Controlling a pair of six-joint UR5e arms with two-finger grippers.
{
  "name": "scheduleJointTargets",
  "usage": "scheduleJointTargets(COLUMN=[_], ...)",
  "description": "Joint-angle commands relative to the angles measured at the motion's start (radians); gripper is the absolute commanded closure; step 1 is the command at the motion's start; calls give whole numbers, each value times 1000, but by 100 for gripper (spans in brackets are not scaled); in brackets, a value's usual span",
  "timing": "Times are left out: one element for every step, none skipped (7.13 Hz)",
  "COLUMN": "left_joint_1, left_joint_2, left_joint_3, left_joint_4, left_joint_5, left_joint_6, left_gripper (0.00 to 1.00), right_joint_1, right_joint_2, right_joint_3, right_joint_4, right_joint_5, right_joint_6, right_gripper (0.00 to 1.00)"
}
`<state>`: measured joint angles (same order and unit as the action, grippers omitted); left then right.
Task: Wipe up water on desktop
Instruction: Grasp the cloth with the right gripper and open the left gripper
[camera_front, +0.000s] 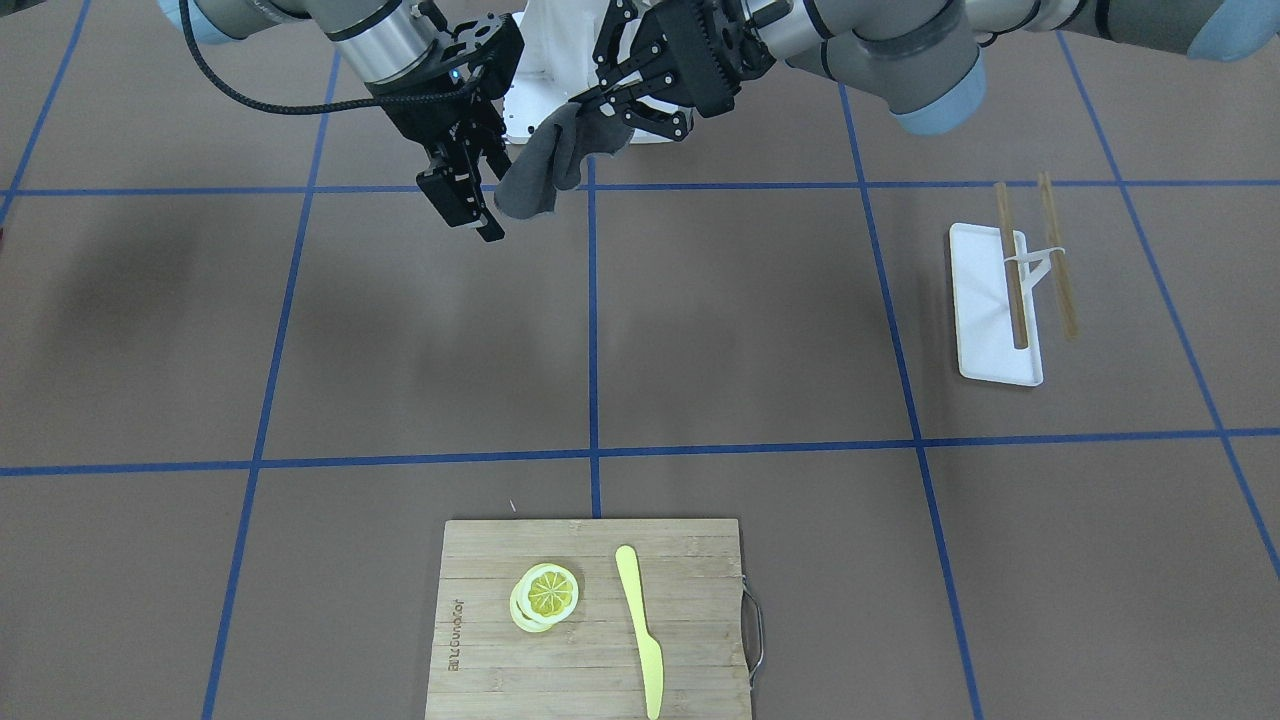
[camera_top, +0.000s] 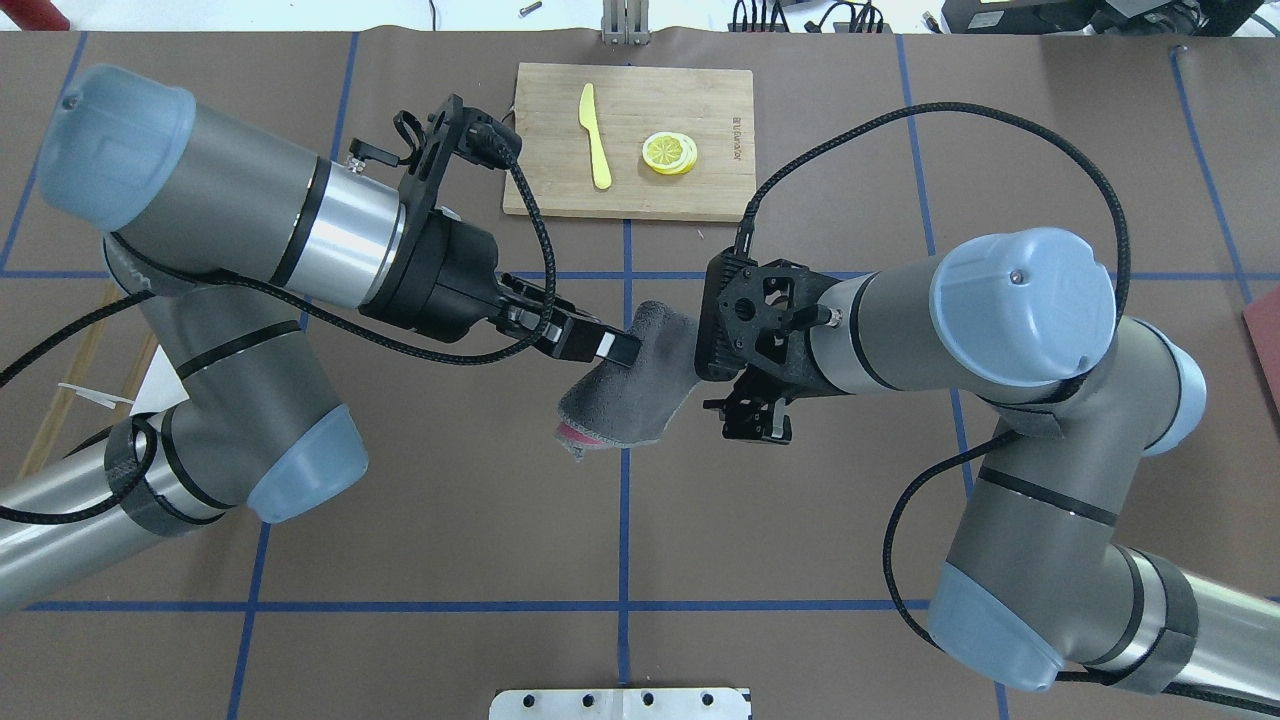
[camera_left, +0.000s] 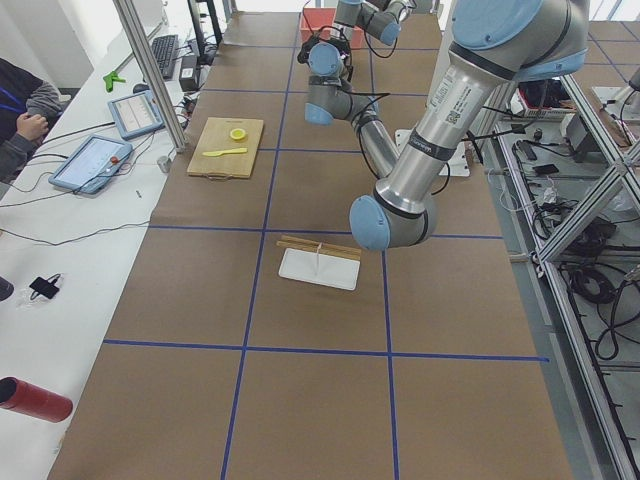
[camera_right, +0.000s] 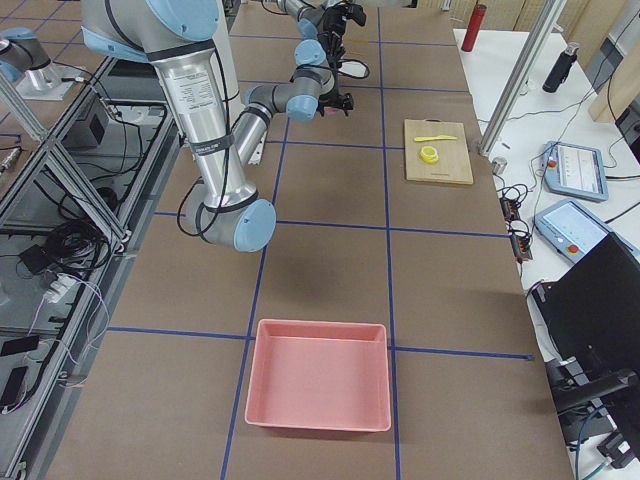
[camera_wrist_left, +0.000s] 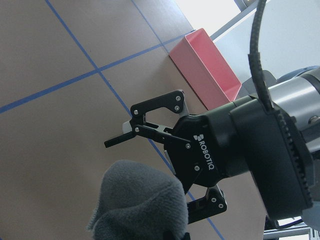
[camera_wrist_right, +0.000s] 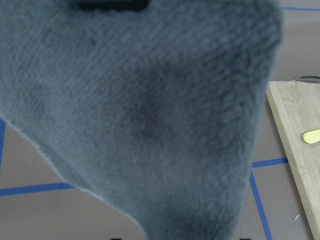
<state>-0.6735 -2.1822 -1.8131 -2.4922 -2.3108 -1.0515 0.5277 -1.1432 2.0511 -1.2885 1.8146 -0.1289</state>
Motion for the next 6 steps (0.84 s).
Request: scheduleJointTargets(left_joint_1=[14,14,14,14,14,14], left_joint_2=[-1,-1,-1,-1,-1,-1], left_joint_3=[0,0,0,0,0,0], left_joint_4=[-1,-1,-1,-1,-1,-1], left_joint_5=[14,14,14,14,14,14], left_joint_6=[-1,-1,-1,-1,-1,-1], left_gripper=[100,100,100,100,100,100], right_joint_1=[0,1,5,8,9,11], right_joint_2=[-3,-6,-10,-13,-19,-27], right_joint_3=[1,4,6,9,12,14], right_joint_4=[0,0,0,1,2,2], right_joint_5=[-1,0,3,5,5,5], right_joint_6=[2,5,11,18,24,61], right_gripper=[39,54,73,93,100,100])
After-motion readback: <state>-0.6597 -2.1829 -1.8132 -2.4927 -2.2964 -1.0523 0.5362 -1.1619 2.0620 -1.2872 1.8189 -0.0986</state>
